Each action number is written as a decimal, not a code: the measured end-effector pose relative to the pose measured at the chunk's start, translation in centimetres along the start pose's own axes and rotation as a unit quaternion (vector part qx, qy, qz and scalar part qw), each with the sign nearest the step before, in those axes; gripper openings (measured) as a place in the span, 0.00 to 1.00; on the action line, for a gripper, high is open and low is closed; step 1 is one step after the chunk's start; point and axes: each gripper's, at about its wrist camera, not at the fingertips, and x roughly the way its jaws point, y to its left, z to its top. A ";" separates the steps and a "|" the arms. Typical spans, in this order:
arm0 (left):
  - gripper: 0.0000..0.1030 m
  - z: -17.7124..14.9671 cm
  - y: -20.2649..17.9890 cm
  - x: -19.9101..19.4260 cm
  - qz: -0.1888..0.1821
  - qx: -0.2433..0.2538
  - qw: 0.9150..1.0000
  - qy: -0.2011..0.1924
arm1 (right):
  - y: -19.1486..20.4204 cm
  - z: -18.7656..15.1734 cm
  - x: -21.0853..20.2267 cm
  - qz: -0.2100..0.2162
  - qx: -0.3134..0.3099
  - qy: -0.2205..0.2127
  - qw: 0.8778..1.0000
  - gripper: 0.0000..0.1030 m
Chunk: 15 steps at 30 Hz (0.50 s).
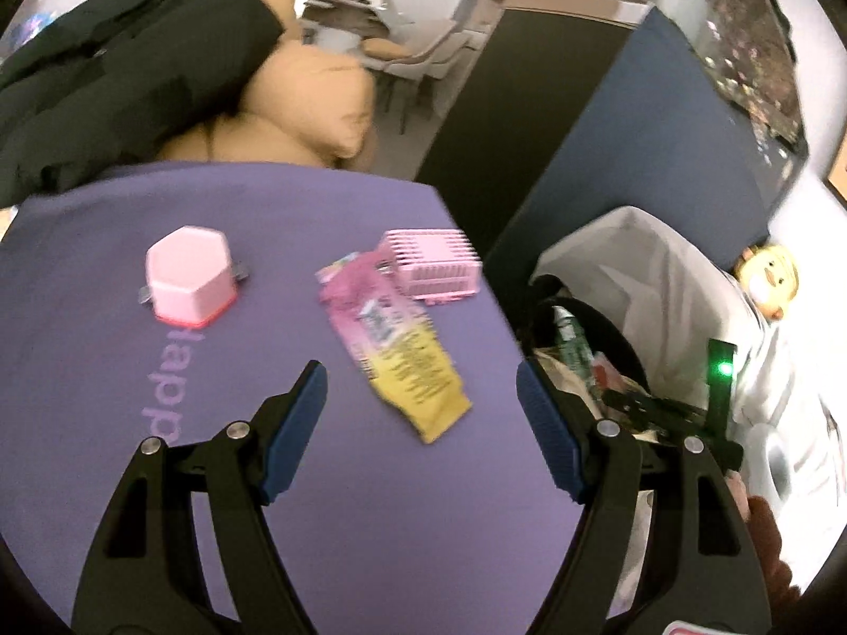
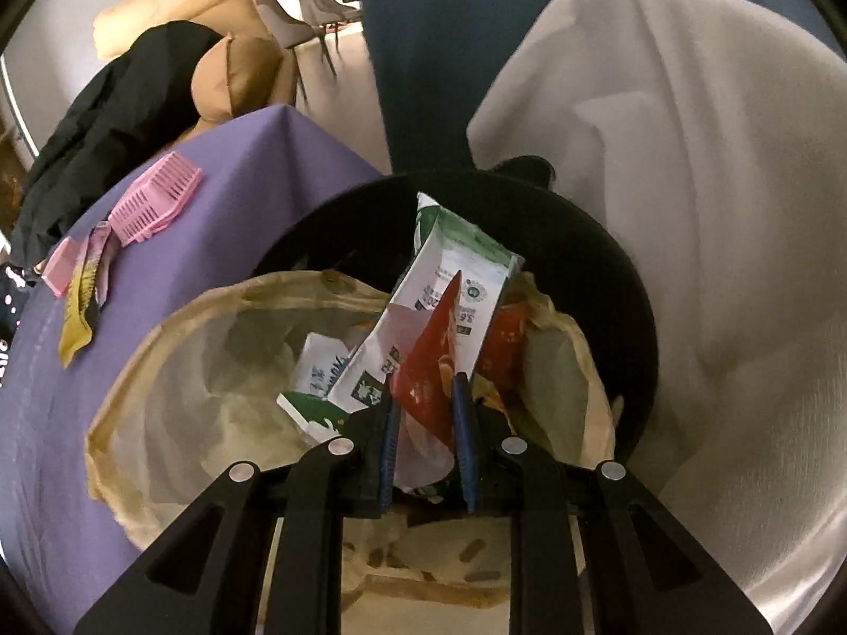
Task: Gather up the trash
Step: 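Lower the clear wrapper into the trash bag and open the right tool, then move the left tool to the pink-and-yellow snack packet and grasp it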
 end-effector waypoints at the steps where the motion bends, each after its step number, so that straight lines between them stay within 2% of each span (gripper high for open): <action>1: 0.68 -0.1 0.6 0.0 0.005 -0.006 1.000 0.002 | -0.1 -0.1 -0.1 0.007 0.001 0.002 1.000 0.30; 4: 0.68 -0.4 1.4 0.0 0.013 -0.017 1.000 0.004 | -0.2 -0.3 -0.9 0.010 -0.003 -0.002 1.000 0.34; 5: 0.68 -0.4 1.7 -0.1 0.015 -0.019 1.000 0.004 | -0.1 -0.3 -1.5 0.004 -0.007 -0.010 1.000 0.37; 9: 0.68 -0.5 2.6 -0.2 0.033 -0.028 0.999 0.001 | 0.7 0.1 -3.6 0.002 -0.017 -0.036 0.999 0.40; 11: 0.68 -0.5 2.7 0.0 0.037 -0.030 0.999 0.002 | 1.2 0.5 -4.9 -0.001 -0.023 -0.053 0.998 0.45; 15: 0.68 -0.7 2.8 0.4 0.042 -0.028 0.999 0.010 | 2.3 1.4 -6.8 -0.003 -0.035 -0.076 0.997 0.46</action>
